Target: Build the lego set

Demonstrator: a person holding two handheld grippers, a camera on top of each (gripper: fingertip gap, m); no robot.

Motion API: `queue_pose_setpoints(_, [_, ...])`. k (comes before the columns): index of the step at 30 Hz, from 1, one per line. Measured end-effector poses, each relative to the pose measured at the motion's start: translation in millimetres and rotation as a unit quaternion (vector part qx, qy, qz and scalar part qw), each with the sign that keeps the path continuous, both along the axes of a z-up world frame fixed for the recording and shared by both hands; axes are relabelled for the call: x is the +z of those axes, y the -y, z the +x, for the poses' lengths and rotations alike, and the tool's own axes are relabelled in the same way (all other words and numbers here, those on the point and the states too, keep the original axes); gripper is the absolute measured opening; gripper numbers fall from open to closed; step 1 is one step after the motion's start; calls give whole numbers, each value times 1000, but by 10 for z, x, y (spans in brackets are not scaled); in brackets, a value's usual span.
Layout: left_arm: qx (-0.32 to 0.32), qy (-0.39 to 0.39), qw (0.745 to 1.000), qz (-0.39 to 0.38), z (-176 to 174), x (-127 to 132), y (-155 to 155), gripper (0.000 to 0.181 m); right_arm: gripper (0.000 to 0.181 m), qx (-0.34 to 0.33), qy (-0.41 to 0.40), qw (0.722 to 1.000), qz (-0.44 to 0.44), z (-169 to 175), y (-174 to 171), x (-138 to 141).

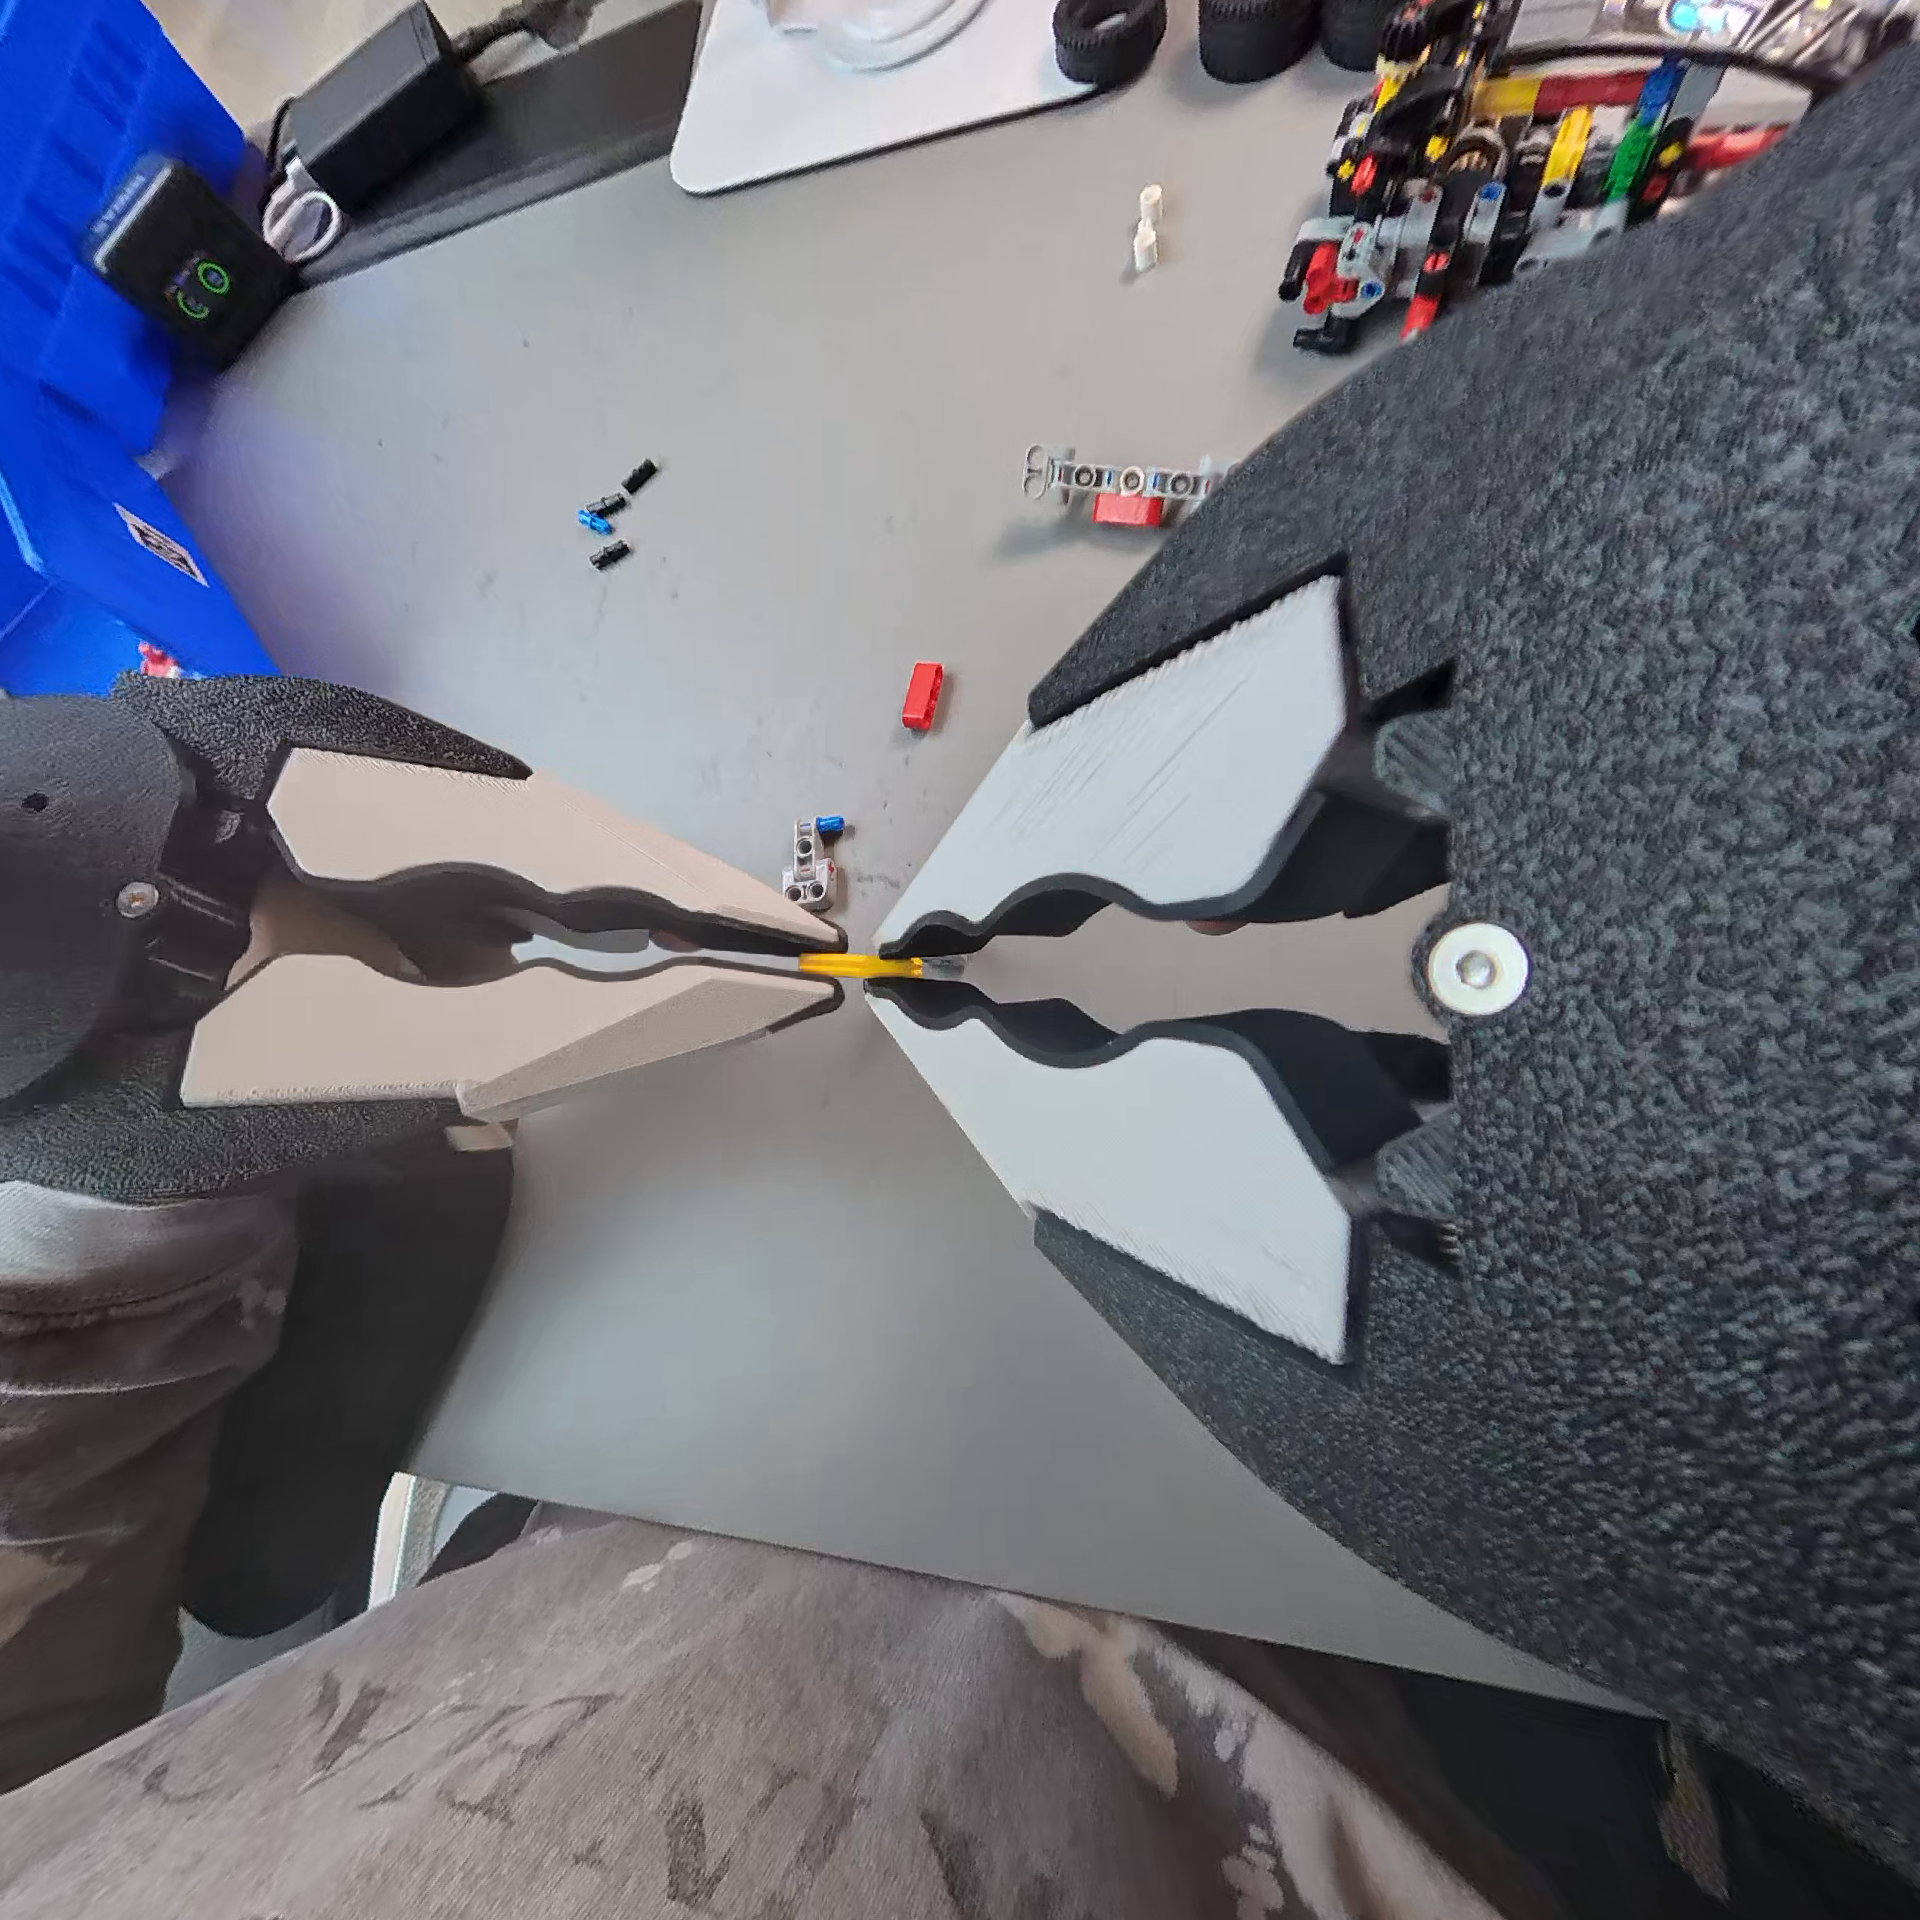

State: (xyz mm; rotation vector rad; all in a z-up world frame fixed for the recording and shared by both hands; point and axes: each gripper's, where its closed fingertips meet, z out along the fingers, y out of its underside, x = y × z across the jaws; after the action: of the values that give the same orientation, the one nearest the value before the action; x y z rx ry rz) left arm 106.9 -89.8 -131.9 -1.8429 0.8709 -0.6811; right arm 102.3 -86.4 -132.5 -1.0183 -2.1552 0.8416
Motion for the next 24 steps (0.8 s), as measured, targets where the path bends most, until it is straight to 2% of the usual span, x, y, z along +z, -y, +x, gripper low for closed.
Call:
queue_pose_setpoints(4, [-4, 28, 1000, -4, -1, 70, 12, 3, 1, 0, -30, 999, 35, -4, 11, 69])
queue_pose_setpoints(6, [-2, 38, 999, 19, -13, 142, 4, 3, 1, -4, -58, 998, 23, -13, 12, 142])
queue_pose_setpoints(9, [-5, 61, 995, 78, -11, 318, 28, 2, 2, -17, -108, 991, -71, -15, 35, 322])
queue_pose_setpoints(14, [-12, 68, 987, 148, 18, 486, 87, 2, 8, -15, -157, 960, -232, 33, 114, 508])
queue_pose_setpoints(24, [-13, 36, 976, 214, 70, 540, 123, 3, 5, -3, -165, 943, -290, 42, 146, 556])
